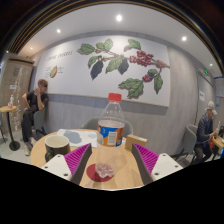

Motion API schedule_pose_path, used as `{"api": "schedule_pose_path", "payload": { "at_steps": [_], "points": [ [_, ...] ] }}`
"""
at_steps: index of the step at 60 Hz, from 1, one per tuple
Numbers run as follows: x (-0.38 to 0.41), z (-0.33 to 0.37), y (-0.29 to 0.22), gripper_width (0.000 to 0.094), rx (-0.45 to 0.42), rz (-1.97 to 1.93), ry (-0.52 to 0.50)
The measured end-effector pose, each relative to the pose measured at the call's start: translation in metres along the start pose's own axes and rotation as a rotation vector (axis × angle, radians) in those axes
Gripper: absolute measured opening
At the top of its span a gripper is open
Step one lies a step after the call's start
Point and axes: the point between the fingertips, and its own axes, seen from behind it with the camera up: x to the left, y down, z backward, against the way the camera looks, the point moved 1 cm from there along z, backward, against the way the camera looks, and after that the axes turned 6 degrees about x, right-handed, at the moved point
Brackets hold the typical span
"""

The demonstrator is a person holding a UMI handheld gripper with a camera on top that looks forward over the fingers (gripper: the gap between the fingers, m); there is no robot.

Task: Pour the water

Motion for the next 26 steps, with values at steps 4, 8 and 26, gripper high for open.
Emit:
{"api": "schedule_pose_path", "payload": {
  "at_steps": [4,8,26],
  "points": [
    [0.012,0.034,0.016,0.0862,0.012,-0.004,-0.034],
    [0.023,0.059,0.03,0.0861,0.029,-0.023,-0.086],
    [0.025,0.129,0.08,0.0861,0.113,-0.034,-0.228]
  ]
}}
